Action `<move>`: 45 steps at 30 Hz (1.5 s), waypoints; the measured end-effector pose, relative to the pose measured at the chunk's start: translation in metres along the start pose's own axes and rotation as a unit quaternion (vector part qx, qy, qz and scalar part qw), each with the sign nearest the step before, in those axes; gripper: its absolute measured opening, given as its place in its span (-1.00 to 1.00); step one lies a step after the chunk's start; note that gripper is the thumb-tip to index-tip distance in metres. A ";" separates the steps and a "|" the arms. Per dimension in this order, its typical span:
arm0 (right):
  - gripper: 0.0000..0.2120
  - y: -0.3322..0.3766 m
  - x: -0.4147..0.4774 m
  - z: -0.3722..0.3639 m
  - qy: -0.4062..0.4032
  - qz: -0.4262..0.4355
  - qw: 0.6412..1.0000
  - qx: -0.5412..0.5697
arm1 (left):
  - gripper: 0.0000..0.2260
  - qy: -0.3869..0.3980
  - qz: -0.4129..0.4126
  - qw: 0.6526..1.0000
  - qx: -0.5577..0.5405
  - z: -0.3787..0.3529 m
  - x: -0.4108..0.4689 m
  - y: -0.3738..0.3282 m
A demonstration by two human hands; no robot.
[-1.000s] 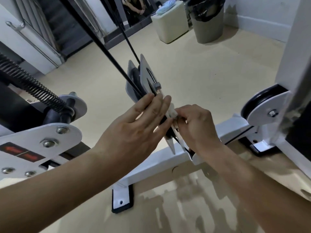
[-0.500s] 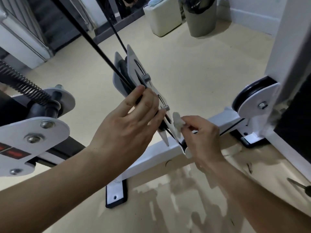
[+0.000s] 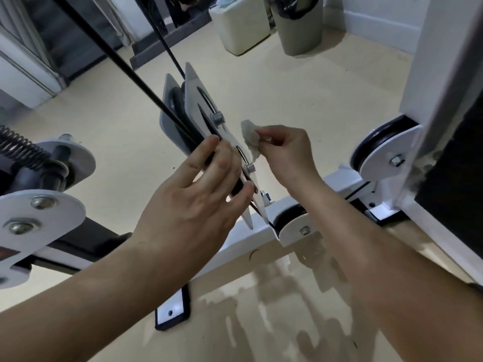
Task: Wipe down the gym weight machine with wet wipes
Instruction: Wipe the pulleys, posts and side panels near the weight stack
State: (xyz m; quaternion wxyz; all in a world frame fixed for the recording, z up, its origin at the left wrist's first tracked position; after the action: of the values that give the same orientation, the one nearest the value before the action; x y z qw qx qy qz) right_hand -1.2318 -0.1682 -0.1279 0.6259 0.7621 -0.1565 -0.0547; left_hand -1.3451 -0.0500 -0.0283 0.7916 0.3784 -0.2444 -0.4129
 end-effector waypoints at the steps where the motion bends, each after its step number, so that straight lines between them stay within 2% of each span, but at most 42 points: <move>1: -0.63 0.002 0.001 -0.008 0.022 0.016 0.999 -0.021 | -0.33 0.001 0.001 1.000 -0.005 -0.001 0.000 0.000; 4: -0.62 -0.003 -0.014 -0.027 0.091 0.028 0.994 -0.054 | -0.36 -0.005 0.002 1.000 -0.001 -0.002 -0.002 0.002; 6: -0.63 -0.008 -0.021 -0.021 0.079 0.007 0.996 -0.036 | -0.44 -0.009 -0.004 1.000 0.001 -0.003 -0.004 0.001; 9: -0.62 -0.030 -0.033 -0.010 0.082 -0.076 0.994 0.000 | -0.43 -0.017 -0.009 1.000 -0.004 -0.005 -0.004 -0.001; 12: -0.68 -0.047 -0.055 -0.008 0.088 -0.051 0.992 -0.079 | -0.50 -0.019 -0.004 0.999 -0.026 -0.008 -0.002 0.001; 14: -0.65 -0.052 -0.072 -0.001 0.069 -0.026 0.987 -0.141 | -0.51 -0.019 -0.012 0.999 -0.034 -0.008 -0.003 -0.001; 16: -0.62 -0.057 -0.091 0.011 0.070 -0.050 0.986 -0.144 | -0.57 -0.013 -0.024 0.998 -0.048 -0.009 -0.006 -0.004; 19: -0.68 -0.046 -0.102 0.027 0.101 -0.064 0.988 -0.099 | -0.51 -0.008 -0.035 0.997 -0.068 -0.013 -0.009 -0.004; 21: -0.60 -0.034 -0.080 0.027 0.064 -0.055 0.994 -0.067 | -0.50 -0.012 -0.035 0.997 -0.068 -0.013 -0.008 -0.004; 23: -0.54 -0.022 -0.054 0.011 0.067 -0.047 0.994 -0.071 | -0.54 -0.019 -0.036 0.997 -0.061 -0.014 -0.006 -0.006; 27: -0.67 -0.027 -0.090 -0.003 0.125 -0.033 0.969 -0.211 | -0.57 -0.031 -0.042 0.998 -0.035 -0.017 -0.010 -0.007; 29: -0.67 -0.020 -0.117 0.014 0.137 -0.029 0.968 -0.209 | -0.57 -0.032 -0.050 0.998 -0.024 -0.018 -0.012 -0.008; 32: -0.71 -0.012 -0.104 0.029 0.072 -0.006 0.985 -0.157 | -0.54 -0.023 -0.046 0.998 -0.039 -0.017 -0.007 -0.010; 35: -0.47 -0.002 -0.103 0.008 0.072 0.090 0.972 -0.204 | -0.55 -0.024 -0.044 0.998 -0.031 -0.019 -0.008 -0.010; 37: -0.42 -0.008 -0.127 0.006 0.074 0.166 0.956 -0.232 | -0.58 -0.028 -0.051 0.998 -0.031 -0.021 -0.014 -0.013; 40: -0.43 -0.034 -0.137 0.026 0.088 0.150 0.948 -0.265 | -0.56 -0.034 -0.054 0.997 -0.036 -0.022 -0.016 -0.017; 43: -0.51 -0.036 -0.125 0.030 0.045 0.121 0.961 -0.245 | -0.51 -0.037 -0.041 0.997 -0.046 -0.023 -0.010 -0.016; 45: -0.48 -0.025 -0.126 0.014 0.042 0.164 0.946 -0.277 | -0.52 -0.037 -0.040 0.998 -0.042 -0.024 -0.010 -0.014</move>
State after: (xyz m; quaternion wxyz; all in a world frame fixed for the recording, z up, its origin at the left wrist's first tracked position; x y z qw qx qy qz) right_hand -1.3507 -0.1382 -0.1688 0.8186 0.5242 -0.2314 0.0396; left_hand -1.3398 -0.0371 -0.0546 0.7802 0.3384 -0.2406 -0.4678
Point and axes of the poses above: each hand's wrist, its own x-axis towards the middle knuckle, its own z-axis out of the back of the hand, y = z × x, the point moved 5 cm from there along x, towards the middle knuckle, and after that the axes turned 6 degrees about -y, right-handed, at the moved point
